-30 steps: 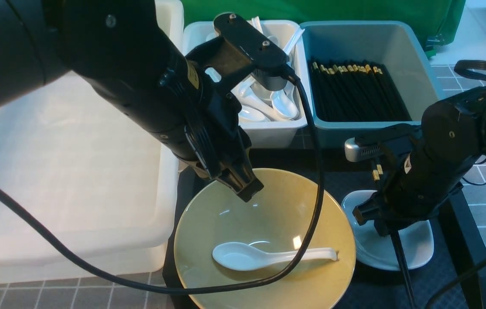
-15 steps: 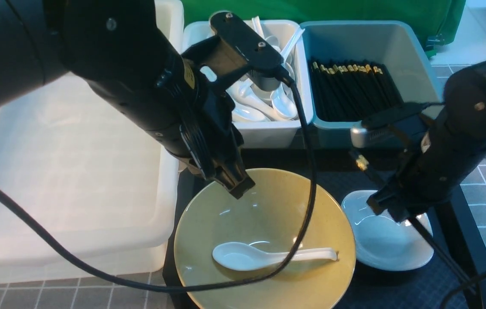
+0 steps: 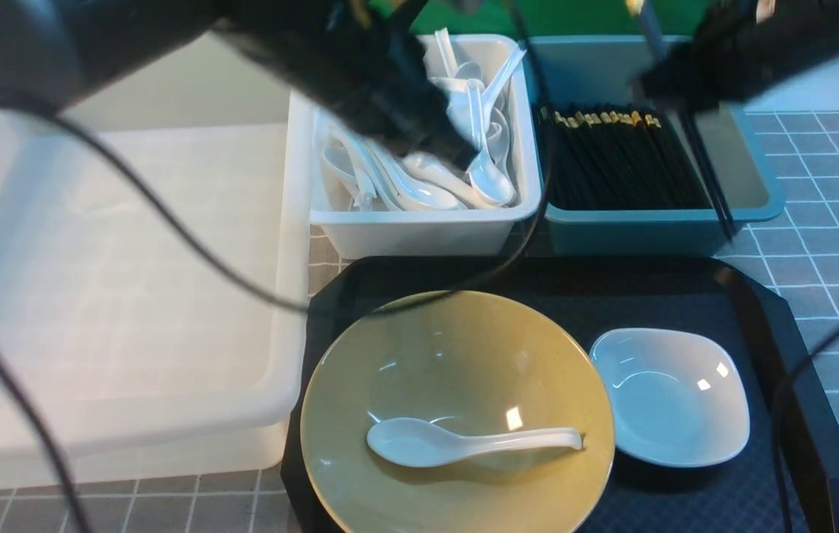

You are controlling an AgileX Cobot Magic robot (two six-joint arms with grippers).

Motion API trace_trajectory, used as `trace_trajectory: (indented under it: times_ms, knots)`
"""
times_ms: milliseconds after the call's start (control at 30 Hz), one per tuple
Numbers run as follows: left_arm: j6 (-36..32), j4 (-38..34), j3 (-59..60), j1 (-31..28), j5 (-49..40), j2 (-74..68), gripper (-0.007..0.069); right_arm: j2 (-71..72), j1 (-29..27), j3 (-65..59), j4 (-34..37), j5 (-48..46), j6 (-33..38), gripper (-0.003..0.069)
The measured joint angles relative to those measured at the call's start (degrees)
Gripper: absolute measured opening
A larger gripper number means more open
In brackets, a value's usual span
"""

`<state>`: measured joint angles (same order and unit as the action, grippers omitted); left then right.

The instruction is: On grey table put chopsticks spoon bowls plates into blue grey white boxes.

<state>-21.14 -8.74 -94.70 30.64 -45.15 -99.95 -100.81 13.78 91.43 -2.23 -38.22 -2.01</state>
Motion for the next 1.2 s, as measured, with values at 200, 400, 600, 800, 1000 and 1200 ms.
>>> trace_trajectory:
  times_ms: [200, 400, 600, 800, 1000, 1200]
  knots:
    - [-1.0, -1.3, -7.7, 0.0, 7.1, -4.5, -0.001, -12.4, -3.1, 13.1, -0.3, 6.8, -3.8, 0.0148]
    - [-1.1, -1.7, -7.9, 0.0, 8.0, -5.6, -0.001, -22.1, -4.7, 20.8, -0.3, 7.3, -5.9, 0.0155]
    - [-1.2, -0.5, -7.9, 0.0, 5.4, -5.4, -0.001, -25.6, -6.0, 22.6, -0.3, -0.7, -7.4, 0.0315]
    - [-1.2, 1.1, -7.9, -0.2, 0.4, -1.2, -0.001, -22.6, -5.7, 23.1, -0.2, -12.9, -1.5, 0.0456]
    - [-1.2, 2.4, -5.1, -3.0, -10.1, 8.2, -0.001, -15.2, -2.6, 23.6, 2.2, -28.5, 13.3, 0.0472]
    - [0.0, 0.6, 11.8, -9.9, -13.4, 20.9, -0.001, -6.0, 4.3, 18.1, 6.7, -32.6, 20.7, 0.0472]
